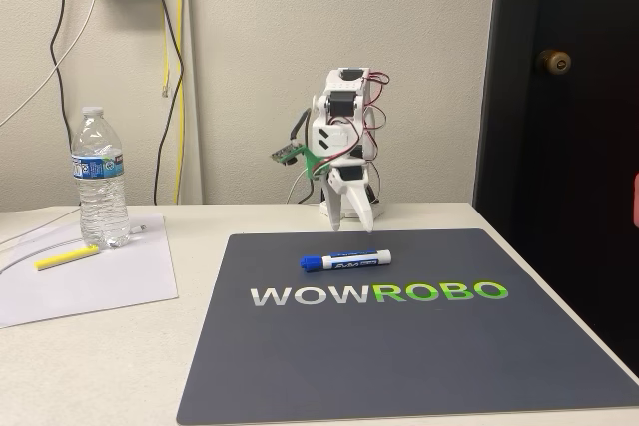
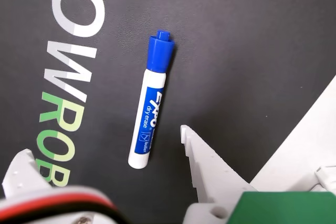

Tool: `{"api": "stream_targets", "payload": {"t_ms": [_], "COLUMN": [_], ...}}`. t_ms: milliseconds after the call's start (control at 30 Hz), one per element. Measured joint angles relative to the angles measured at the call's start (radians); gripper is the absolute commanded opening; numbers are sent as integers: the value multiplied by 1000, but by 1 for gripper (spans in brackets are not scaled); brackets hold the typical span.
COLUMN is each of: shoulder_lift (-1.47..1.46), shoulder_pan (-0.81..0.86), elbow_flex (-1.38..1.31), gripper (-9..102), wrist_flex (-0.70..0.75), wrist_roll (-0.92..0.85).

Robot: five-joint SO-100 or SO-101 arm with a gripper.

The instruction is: Pick up the blue marker.

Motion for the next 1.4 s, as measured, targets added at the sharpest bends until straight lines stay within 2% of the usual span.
{"api": "stream_targets", "payload": {"t_ms": [600, 1000, 1300, 1400], "shoulder_lift": [-242, -273, -281, -282], "shoulder_pan": [-38, -49, -81, -87], "elbow_flex": [-3, -15, -28, -28], "gripper": [64, 37, 27, 18], "wrist_flex": [-67, -80, -120, -126], "wrist_roll": [141, 164, 187, 192]}}
